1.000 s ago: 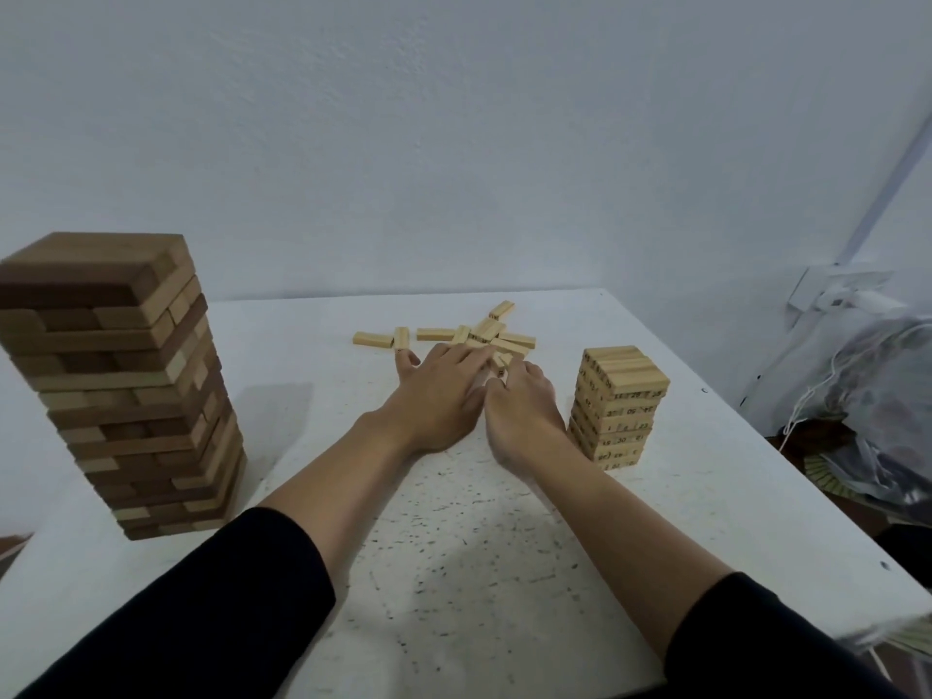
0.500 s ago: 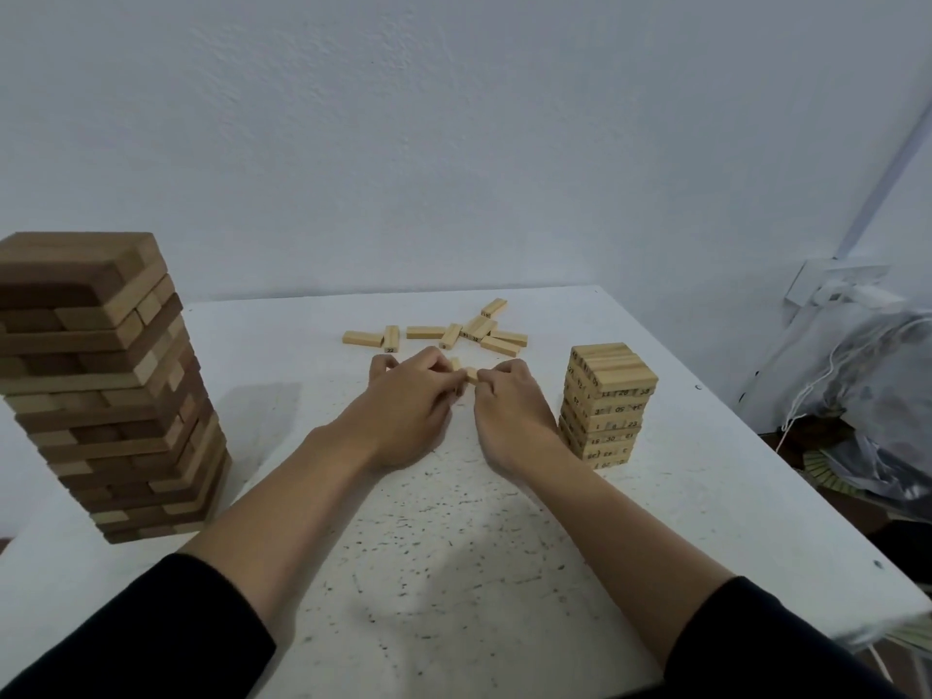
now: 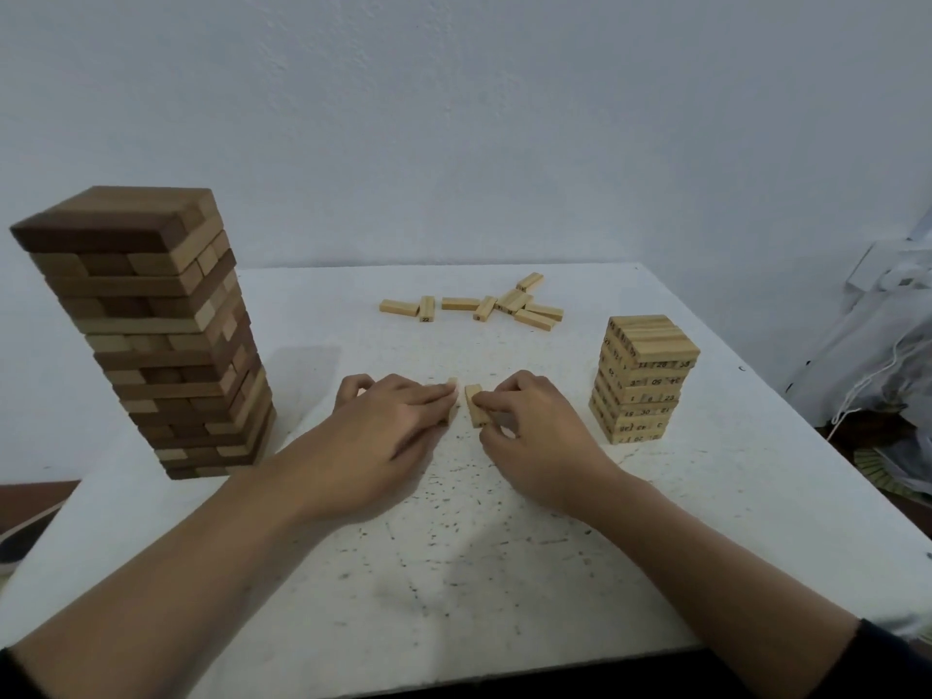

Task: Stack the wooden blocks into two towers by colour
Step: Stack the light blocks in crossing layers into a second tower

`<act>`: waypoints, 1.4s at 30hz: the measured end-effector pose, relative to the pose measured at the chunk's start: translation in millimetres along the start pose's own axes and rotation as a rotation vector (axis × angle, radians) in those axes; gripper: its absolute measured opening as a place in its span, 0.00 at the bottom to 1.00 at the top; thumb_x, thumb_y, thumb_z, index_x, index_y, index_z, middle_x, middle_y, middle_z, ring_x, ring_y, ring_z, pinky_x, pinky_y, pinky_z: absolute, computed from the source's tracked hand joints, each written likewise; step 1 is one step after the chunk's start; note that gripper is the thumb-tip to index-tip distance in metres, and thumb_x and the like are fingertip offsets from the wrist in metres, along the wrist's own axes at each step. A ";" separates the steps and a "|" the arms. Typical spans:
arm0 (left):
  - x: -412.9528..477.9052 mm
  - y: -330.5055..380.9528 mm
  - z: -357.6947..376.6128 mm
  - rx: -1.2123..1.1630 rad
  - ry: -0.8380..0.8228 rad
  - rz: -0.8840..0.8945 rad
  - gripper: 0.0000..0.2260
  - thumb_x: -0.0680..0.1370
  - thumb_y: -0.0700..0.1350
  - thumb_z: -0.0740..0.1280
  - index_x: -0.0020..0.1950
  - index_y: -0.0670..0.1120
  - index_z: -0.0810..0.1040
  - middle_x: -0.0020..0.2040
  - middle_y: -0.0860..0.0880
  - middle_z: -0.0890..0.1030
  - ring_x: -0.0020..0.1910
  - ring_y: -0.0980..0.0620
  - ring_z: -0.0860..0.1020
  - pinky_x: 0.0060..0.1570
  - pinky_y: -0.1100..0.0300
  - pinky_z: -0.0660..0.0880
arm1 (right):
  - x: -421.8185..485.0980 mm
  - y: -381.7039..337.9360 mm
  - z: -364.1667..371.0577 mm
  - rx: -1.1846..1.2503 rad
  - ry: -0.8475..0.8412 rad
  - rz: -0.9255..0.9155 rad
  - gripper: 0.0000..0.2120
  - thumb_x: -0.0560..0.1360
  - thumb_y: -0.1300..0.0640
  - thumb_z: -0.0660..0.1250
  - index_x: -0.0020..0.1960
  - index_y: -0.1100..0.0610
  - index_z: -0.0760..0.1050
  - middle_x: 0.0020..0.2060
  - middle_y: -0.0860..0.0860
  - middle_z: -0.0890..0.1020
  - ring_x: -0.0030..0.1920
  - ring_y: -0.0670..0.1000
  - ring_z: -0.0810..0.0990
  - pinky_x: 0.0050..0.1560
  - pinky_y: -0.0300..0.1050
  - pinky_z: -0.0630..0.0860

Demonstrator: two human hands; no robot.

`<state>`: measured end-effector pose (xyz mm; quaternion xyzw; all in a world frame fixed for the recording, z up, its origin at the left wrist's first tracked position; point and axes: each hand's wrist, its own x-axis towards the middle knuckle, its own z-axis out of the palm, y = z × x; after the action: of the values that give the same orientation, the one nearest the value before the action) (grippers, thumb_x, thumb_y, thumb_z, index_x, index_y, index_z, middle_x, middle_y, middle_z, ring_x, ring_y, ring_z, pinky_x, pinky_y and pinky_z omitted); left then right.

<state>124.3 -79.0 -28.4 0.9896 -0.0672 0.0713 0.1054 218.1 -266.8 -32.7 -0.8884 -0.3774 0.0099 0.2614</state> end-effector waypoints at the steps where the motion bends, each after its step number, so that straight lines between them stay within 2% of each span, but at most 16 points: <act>1: -4.0 0.7 2.4 -0.023 0.031 0.006 0.34 0.78 0.63 0.38 0.78 0.58 0.68 0.77 0.64 0.65 0.73 0.62 0.62 0.65 0.56 0.53 | -1.3 -0.8 -0.8 0.014 0.011 -0.024 0.14 0.82 0.55 0.61 0.62 0.59 0.80 0.54 0.52 0.76 0.57 0.49 0.70 0.51 0.39 0.65; 4: -5.9 3.1 9.4 -0.068 0.128 0.029 0.26 0.81 0.58 0.44 0.69 0.58 0.77 0.71 0.62 0.71 0.73 0.59 0.62 0.60 0.52 0.56 | 0.0 -2.4 -3.0 0.066 0.057 -0.048 0.12 0.81 0.54 0.63 0.59 0.53 0.82 0.52 0.48 0.77 0.53 0.46 0.74 0.50 0.36 0.69; 7: 1.7 5.2 12.4 -0.070 0.102 0.030 0.24 0.82 0.58 0.45 0.65 0.61 0.77 0.71 0.65 0.67 0.76 0.62 0.58 0.64 0.50 0.54 | 2.5 0.0 -3.8 0.052 0.081 -0.036 0.10 0.81 0.54 0.63 0.56 0.54 0.82 0.53 0.46 0.76 0.51 0.44 0.75 0.47 0.32 0.70; 10: 7.7 8.2 12.9 -0.043 0.106 0.038 0.21 0.83 0.57 0.47 0.64 0.60 0.78 0.66 0.64 0.73 0.70 0.63 0.67 0.64 0.48 0.53 | 0.0 2.8 -2.0 -0.045 0.091 -0.078 0.11 0.82 0.53 0.62 0.54 0.55 0.82 0.52 0.46 0.77 0.51 0.45 0.74 0.48 0.37 0.72; 12: 9.0 8.4 13.8 -0.073 0.152 0.030 0.19 0.84 0.57 0.50 0.66 0.61 0.77 0.65 0.64 0.74 0.67 0.64 0.69 0.64 0.49 0.54 | -2.2 3.7 -1.9 -0.064 0.088 -0.082 0.12 0.82 0.53 0.61 0.53 0.55 0.82 0.50 0.46 0.76 0.49 0.45 0.74 0.47 0.40 0.73; 14: 8.3 4.8 11.8 -0.155 0.193 -0.016 0.20 0.82 0.60 0.53 0.70 0.62 0.75 0.68 0.65 0.70 0.68 0.68 0.66 0.66 0.52 0.53 | -2.5 4.7 -2.6 -0.053 0.077 -0.081 0.11 0.82 0.53 0.62 0.54 0.55 0.82 0.50 0.45 0.75 0.49 0.45 0.74 0.48 0.40 0.73; 16: 5.9 -2.4 7.4 -0.208 0.178 -0.088 0.25 0.79 0.64 0.58 0.76 0.61 0.69 0.69 0.67 0.66 0.69 0.73 0.59 0.69 0.54 0.51 | -2.1 6.1 -3.0 -0.027 0.078 -0.084 0.10 0.81 0.53 0.64 0.56 0.55 0.82 0.52 0.45 0.76 0.52 0.45 0.74 0.52 0.40 0.73; 18: 2.8 -9.7 4.9 -0.174 0.134 -0.159 0.30 0.78 0.66 0.62 0.79 0.60 0.64 0.71 0.66 0.63 0.71 0.69 0.56 0.70 0.55 0.51 | -1.3 6.6 -2.7 0.004 0.085 -0.089 0.11 0.80 0.53 0.65 0.59 0.54 0.82 0.54 0.45 0.77 0.55 0.45 0.74 0.57 0.42 0.73; 21: 1.0 -15.5 6.7 -0.200 0.100 -0.182 0.28 0.81 0.63 0.63 0.79 0.58 0.65 0.72 0.63 0.68 0.72 0.61 0.61 0.72 0.51 0.58 | 0.9 6.4 1.0 0.023 0.081 -0.117 0.12 0.80 0.52 0.66 0.61 0.53 0.81 0.54 0.44 0.78 0.55 0.44 0.75 0.59 0.46 0.74; 23: 1.3 -15.3 7.0 -0.243 0.091 -0.140 0.25 0.80 0.64 0.64 0.76 0.58 0.71 0.68 0.63 0.73 0.68 0.61 0.68 0.69 0.46 0.66 | 2.4 5.2 4.1 0.034 0.079 -0.139 0.11 0.80 0.52 0.66 0.60 0.53 0.81 0.53 0.43 0.78 0.54 0.44 0.75 0.58 0.48 0.74; 24: 2.2 -15.1 7.0 -0.267 0.102 -0.127 0.24 0.79 0.64 0.65 0.73 0.57 0.74 0.65 0.63 0.75 0.65 0.62 0.70 0.67 0.48 0.69 | 3.0 4.8 5.5 0.041 0.076 -0.148 0.11 0.80 0.52 0.67 0.60 0.53 0.81 0.53 0.43 0.78 0.53 0.44 0.75 0.57 0.48 0.74; 28: 5.0 -11.0 7.4 -0.331 0.141 -0.179 0.25 0.76 0.61 0.71 0.71 0.54 0.77 0.57 0.63 0.76 0.58 0.65 0.74 0.57 0.68 0.70 | 6.7 7.9 3.9 0.073 0.045 -0.152 0.10 0.79 0.52 0.69 0.58 0.54 0.82 0.54 0.44 0.78 0.53 0.43 0.76 0.54 0.38 0.71; 30: 6.3 -9.8 7.9 -0.311 0.125 -0.187 0.26 0.75 0.63 0.71 0.70 0.54 0.78 0.57 0.64 0.75 0.58 0.64 0.74 0.58 0.65 0.72 | 8.6 11.4 -1.3 0.108 0.010 -0.141 0.09 0.78 0.51 0.71 0.57 0.52 0.82 0.55 0.42 0.78 0.54 0.40 0.75 0.53 0.29 0.67; 33: 6.3 -8.2 6.6 -0.304 0.104 -0.204 0.25 0.74 0.65 0.70 0.68 0.57 0.78 0.58 0.65 0.74 0.60 0.64 0.72 0.63 0.51 0.72 | 10.2 17.1 -6.9 0.158 -0.044 -0.112 0.09 0.76 0.50 0.73 0.56 0.49 0.82 0.61 0.38 0.77 0.57 0.34 0.73 0.53 0.19 0.62; 38: 3.2 -2.7 4.5 -0.314 0.097 -0.218 0.23 0.73 0.67 0.71 0.64 0.60 0.77 0.56 0.67 0.73 0.60 0.69 0.68 0.65 0.48 0.69 | 11.0 21.9 -11.1 0.240 -0.120 -0.099 0.18 0.74 0.51 0.76 0.62 0.46 0.78 0.58 0.38 0.79 0.59 0.30 0.73 0.54 0.21 0.65; 42: 0.6 1.4 0.6 -0.315 0.069 -0.224 0.27 0.69 0.68 0.71 0.65 0.59 0.78 0.55 0.67 0.73 0.59 0.69 0.67 0.65 0.49 0.67 | 13.1 23.8 -14.4 0.145 -0.213 -0.147 0.29 0.74 0.44 0.75 0.73 0.45 0.71 0.64 0.38 0.74 0.62 0.33 0.68 0.58 0.24 0.62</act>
<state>124.8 -80.5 -28.6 0.9591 0.0369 0.0815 0.2686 246.4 -278.3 -29.2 -0.8310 -0.4653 0.1122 0.2833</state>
